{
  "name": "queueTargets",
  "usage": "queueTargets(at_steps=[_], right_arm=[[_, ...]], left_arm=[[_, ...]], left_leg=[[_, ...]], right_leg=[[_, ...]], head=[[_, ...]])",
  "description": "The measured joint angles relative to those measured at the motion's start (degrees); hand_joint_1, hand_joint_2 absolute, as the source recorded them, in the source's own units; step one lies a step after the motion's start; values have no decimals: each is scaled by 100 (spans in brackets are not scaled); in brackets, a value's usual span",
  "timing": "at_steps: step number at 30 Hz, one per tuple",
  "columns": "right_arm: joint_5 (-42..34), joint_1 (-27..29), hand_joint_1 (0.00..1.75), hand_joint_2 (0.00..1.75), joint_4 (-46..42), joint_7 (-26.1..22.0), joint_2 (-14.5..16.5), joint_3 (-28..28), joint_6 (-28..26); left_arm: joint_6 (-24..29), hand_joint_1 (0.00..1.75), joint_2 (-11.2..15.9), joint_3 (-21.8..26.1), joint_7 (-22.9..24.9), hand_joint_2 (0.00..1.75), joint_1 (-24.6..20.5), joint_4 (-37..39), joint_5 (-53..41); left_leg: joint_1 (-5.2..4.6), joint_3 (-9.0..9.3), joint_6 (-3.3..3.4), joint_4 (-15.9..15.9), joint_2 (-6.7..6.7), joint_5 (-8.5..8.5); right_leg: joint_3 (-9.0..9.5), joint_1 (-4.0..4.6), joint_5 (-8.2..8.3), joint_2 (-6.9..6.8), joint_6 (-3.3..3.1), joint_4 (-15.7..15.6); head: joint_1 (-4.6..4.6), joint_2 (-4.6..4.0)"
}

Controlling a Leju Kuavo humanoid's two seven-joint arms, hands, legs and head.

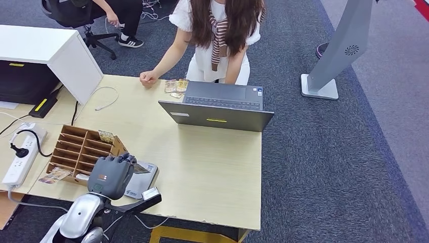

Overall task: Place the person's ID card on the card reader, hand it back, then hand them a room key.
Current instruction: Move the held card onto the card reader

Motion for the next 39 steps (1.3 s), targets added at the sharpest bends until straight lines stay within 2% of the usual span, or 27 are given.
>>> queueTargets(at_steps=[12, 31, 34, 39], right_arm=[[55, 0, 0, 175, 0, 50, 0, 0, -24], [63, 0, 0, 175, 0, 62, 0, 0, -24], [65, 0, 0, 175, 0, 62, 0, 0, -22], [96, -5, 0, 175, 0, 58, 0, 0, -6]], left_arm=[[-427, 175, 166, 0, 305, 175, 83, 125, 61], [-704, 175, 355, 0, 386, 175, 69, 129, 220], [-612, 175, 343, 0, 377, 175, 22, 134, 223], [104, 175, 69, 0, 304, 175, -217, 151, 90]], left_leg=[[0, 0, 0, 0, 0, 0], [0, 3, 0, 0, 0, 0], [0, 4, -1, 0, 0, 1], [0, 2, -1, 0, -6, 2]], right_leg=[[0, 0, 0, -1, 0, 0], [2, 0, 0, -2, 0, 0], [1, 0, 0, -1, 0, 0], [4, -1, 1, -6, 1, 0]], head=[[0, 0], [1, -1], [0, 0], [1, -1]])
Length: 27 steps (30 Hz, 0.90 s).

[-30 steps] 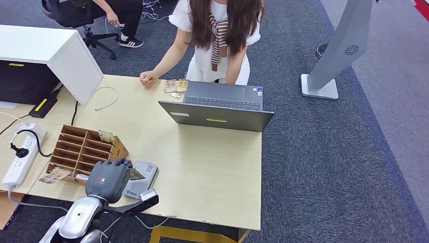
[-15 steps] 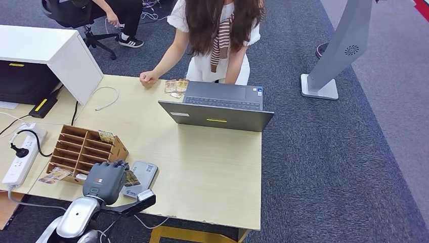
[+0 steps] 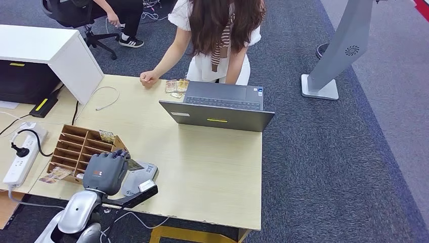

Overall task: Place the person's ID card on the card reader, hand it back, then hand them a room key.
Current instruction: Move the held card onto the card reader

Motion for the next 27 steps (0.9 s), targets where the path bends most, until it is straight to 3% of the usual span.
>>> queueTargets(at_steps=[13, 16, 23, 27], right_arm=[[43, 0, 0, 175, 0, -4, 0, 1, 0], [63, 0, 0, 175, 0, -21, 0, 1, 13], [269, -4, 0, 175, 2, -49, 0, 45, 46], [446, -9, 0, 175, 2, -49, 0, 151, 113]], left_arm=[[150, 175, -292, 0, -32, 175, -200, 2, -20], [417, 175, -327, 0, -98, 175, -266, 2, -110], [1517, 175, -438, 1, -360, 175, -849, 50, -435], [1722, 175, -417, 79, -381, 175, -1497, 477, -687]], left_leg=[[1, 1, -1, 0, 4, -1], [1, 0, -1, 0, 3, 0], [0, -1, 1, 1, 0, 3], [0, -2, 4, 1, -5, 11]], right_leg=[[-5, 1, 0, 3, -1, 0], [-6, 1, 0, 2, -1, 0], [-2, 0, 5, -1, 2, 0], [-2, 0, 8, -6, 1, 0]], head=[[-1, 1], [-1, 1], [-1, 0], [0, 1]])
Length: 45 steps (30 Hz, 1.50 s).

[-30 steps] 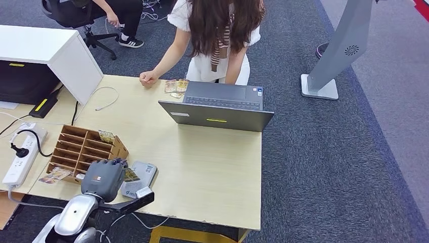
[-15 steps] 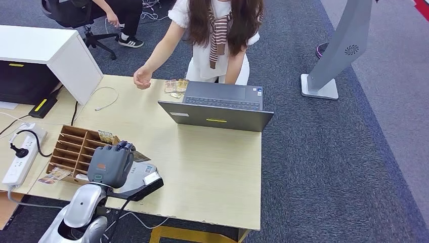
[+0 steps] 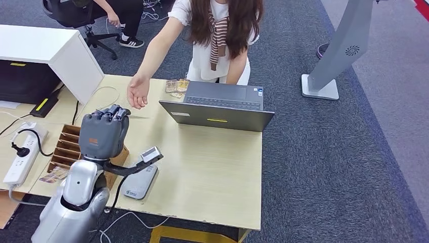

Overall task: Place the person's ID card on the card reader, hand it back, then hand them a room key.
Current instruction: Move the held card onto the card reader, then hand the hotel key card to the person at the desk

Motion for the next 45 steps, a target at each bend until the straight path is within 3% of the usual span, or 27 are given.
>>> queueTargets(at_steps=[7, 16, 20, 21, 34, 45], right_arm=[[162, -8, 0, 175, 1, 33, 0, 193, 69], [244, -9, 0, 175, 2, 104, 0, 322, 102], [244, -9, 0, 175, 3, 103, 0, 357, 106], [244, -9, 0, 175, 4, 104, 0, 362, 105], [219, -7, 0, 175, 5, 116, 0, 369, 92], [-42, 11, 0, 175, 7, 116, 0, 338, -9]], left_arm=[[-79, 175, 159, 277, -69, 175, -1448, 1577, -266], [-187, 175, 179, 295, -81, 175, -2193, 2786, -436], [-130, 5, 177, 295, -38, 175, -2337, 3099, -433], [-100, 0, 177, 295, -27, 175, -2354, 3165, -424], [324, 0, 175, 302, -167, 175, -2303, 3411, -69], [448, 0, 173, 473, -555, 175, -516, 1212, 758]], left_leg=[[2, 0, -11, -1, 2, 13], [1, -2, -11, -1, 1, 13], [1, -2, -11, -1, 1, 13], [1, -2, -11, -1, 1, 13], [1, -4, -11, -1, 2, 13], [0, -6, -6, -3, 14, 4]], right_leg=[[-3, 2, 9, 3, -12, 7], [-3, 1, 9, 3, -12, 7], [-3, 0, 9, 3, -11, 7], [-3, 1, 9, 3, -11, 7], [-3, 0, 9, 3, -12, 7], [-6, 0, 7, 16, -11, 3]], head=[[-2, 0], [0, -1], [0, 0], [-1, 0], [-1, -1], [-1, -1]])
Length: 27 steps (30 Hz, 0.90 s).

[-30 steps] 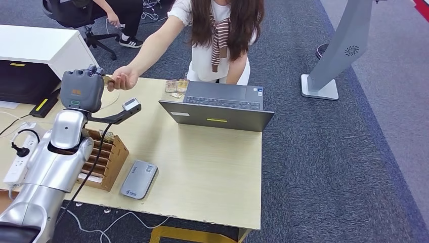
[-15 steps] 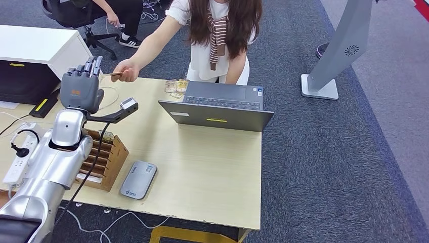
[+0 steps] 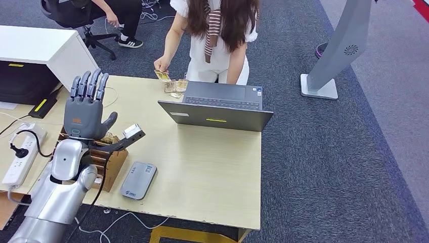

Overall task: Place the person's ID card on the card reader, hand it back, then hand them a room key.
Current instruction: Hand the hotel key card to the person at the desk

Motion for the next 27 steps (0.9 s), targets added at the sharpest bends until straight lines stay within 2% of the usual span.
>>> queueTargets(at_steps=[4, 8, 12, 17, 21, 27], right_arm=[[-121, 26, 0, 175, -1, -45, 0, -79, -52], [-224, 30, 0, 175, -2, -64, 0, -161, -96], [-346, 55, 0, 175, -3, -71, 0, -271, -150], [-354, 63, 0, 175, -4, -86, 0, -357, -180], [-294, 72, 0, 175, -4, -58, 0, -378, -181], [-228, 74, 0, 175, -4, -56, 0, -378, -179]], left_arm=[[78, 0, 20, 75, -114, 175, 994, -993, 96], [134, 0, 61, 131, -207, 175, 1759, -1699, 71], [264, 0, 81, 168, -291, 175, 2731, -2334, -97], [481, 0, 134, 349, 2, 175, 3738, -2705, -294], [657, 0, 133, 955, 27, 175, 4260, -2708, -209], [645, 0, -97, 2258, -725, 175, 4373, -2412, 70]], left_leg=[[0, -2, -2, 0, 3, -5], [0, -6, -1, -2, 2, -8], [0, -5, -3, -3, 4, -14], [1, -6, -1, -3, 1, -17], [3, -6, -1, -4, -3, -16], [5, -3, -4, -6, -6, -14]], right_leg=[[-7, 0, -4, 5, 2, -1], [-6, 0, -6, 1, 4, -1], [-7, 0, -12, 6, 6, -2], [-6, 0, -19, 3, 9, -2], [-7, 2, -22, -4, 7, -2], [-1, 3, -21, -8, 6, 0]], head=[[1, 0], [0, 0], [1, 1], [0, -1], [1, 1], [1, 0]])
